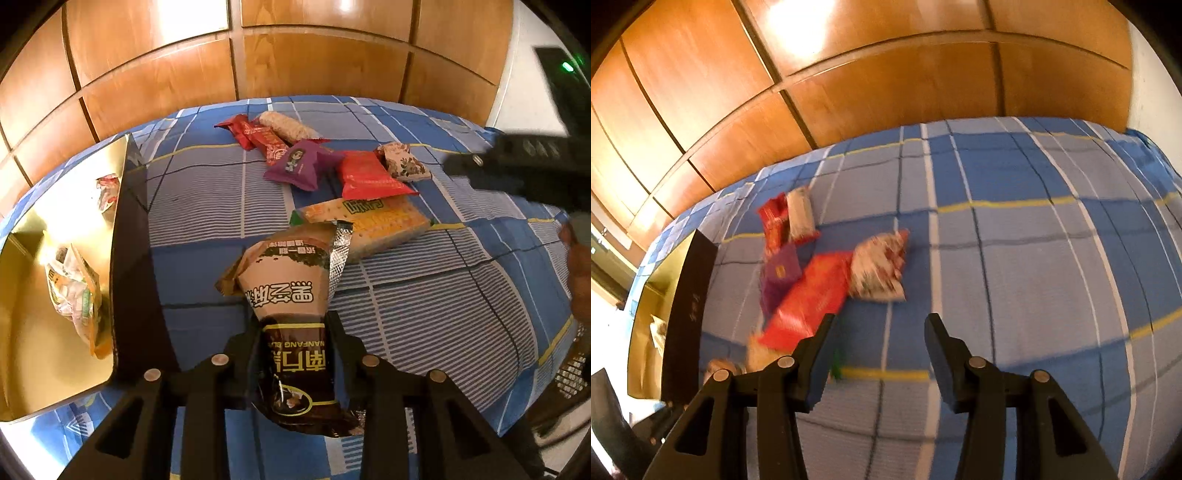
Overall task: Organize snacks
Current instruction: 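Lift the brown-and-black packet with the left gripper while the right gripper grasps the floral packet, then lower the brown-and-black packet into the gold tray and open the left gripper, then lift the floral-print packet with the right gripper toward the gold tray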
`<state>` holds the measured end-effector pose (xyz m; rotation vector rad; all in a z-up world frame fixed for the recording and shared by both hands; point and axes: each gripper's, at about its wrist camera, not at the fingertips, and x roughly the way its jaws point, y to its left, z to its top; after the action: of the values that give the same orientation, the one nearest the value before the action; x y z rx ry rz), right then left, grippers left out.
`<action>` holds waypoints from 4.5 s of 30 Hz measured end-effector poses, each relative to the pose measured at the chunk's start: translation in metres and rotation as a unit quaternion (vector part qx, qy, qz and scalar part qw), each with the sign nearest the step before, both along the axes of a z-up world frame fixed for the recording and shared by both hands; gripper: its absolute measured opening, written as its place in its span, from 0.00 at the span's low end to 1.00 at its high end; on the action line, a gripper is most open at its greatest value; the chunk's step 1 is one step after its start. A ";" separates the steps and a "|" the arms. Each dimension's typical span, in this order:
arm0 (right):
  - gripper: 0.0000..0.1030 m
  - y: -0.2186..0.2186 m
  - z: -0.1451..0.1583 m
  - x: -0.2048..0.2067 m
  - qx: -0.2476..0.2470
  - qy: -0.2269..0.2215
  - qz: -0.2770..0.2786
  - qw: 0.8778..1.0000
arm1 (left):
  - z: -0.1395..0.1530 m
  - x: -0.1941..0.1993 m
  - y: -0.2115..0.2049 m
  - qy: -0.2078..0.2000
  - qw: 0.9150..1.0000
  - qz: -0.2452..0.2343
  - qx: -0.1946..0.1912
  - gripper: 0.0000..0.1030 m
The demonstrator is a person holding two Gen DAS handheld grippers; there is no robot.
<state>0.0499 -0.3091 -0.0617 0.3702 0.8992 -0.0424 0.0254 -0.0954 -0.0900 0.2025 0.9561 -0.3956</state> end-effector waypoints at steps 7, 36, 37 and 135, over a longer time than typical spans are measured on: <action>0.48 0.007 -0.006 0.046 -0.014 0.028 0.017 0.999 | -0.001 -0.002 0.002 -0.004 1.000 0.001 -0.007 0.32; 0.25 0.003 -0.042 -0.005 -0.092 0.044 0.052 0.993 | 0.047 -0.005 0.027 -0.007 0.995 -0.003 -0.097 0.28; 0.25 0.003 -0.042 -0.005 -0.091 0.042 0.052 0.994 | 0.058 -0.005 0.035 -0.009 0.993 0.002 -0.121 0.28; 0.02 0.063 0.031 0.002 -0.046 -0.048 0.109 0.992 | 0.057 0.000 0.239 -0.037 0.930 0.357 -0.081 0.47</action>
<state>0.0520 -0.2458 -0.0309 0.1854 0.8357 0.1340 0.0257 0.1436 -0.0329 -0.2823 0.8527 0.2061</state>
